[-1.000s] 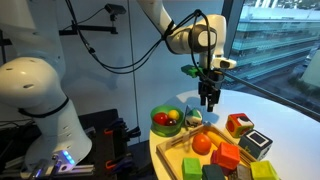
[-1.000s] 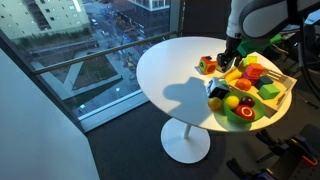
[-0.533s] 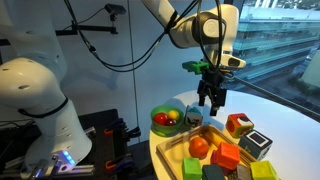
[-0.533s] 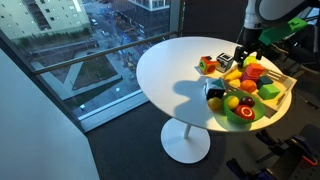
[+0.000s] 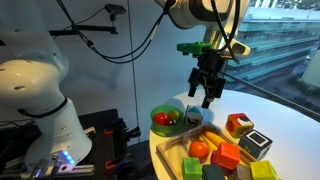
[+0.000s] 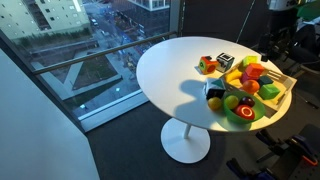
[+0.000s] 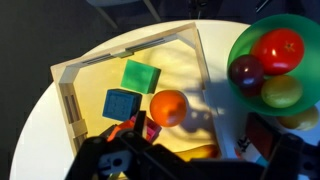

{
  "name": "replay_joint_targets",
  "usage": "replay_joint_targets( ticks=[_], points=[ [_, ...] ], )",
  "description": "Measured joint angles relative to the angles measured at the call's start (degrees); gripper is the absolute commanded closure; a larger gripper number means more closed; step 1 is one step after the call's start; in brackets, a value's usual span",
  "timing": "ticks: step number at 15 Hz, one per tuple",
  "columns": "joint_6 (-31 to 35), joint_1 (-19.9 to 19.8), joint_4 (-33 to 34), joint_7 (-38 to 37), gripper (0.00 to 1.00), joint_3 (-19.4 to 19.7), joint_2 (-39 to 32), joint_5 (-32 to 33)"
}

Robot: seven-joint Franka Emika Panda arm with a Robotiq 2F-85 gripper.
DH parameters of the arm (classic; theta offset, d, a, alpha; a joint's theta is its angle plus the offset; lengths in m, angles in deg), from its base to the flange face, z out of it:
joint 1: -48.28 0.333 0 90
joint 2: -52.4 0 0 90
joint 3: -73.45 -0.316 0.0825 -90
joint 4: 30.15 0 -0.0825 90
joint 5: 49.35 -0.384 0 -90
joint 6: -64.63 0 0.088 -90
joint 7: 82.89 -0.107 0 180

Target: Remove the block with black and white checked image on top from the wooden tray and place it on the table

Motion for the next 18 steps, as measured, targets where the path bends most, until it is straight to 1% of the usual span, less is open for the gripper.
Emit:
replay_joint_targets(
  ticks=[2, 5, 7, 13, 18],
  points=[
    [-3.6, -0.1, 0.0, 2.0, 0.0, 0.0, 2.8, -1.4],
    [-8.2, -0.1, 0.1, 2.5, 0.0, 0.0, 7.1, -2.1],
    [-10.2, -0.1, 0.1, 2.5, 0.0, 0.0, 9.7, -2.4],
    [-10.8, -0.1, 0.0, 2.4, 0.0, 0.0, 17.0, -2.5],
    [-10.8, -0.1, -0.3, 2.4, 0.0, -0.1, 20.6, -2.6]
  ],
)
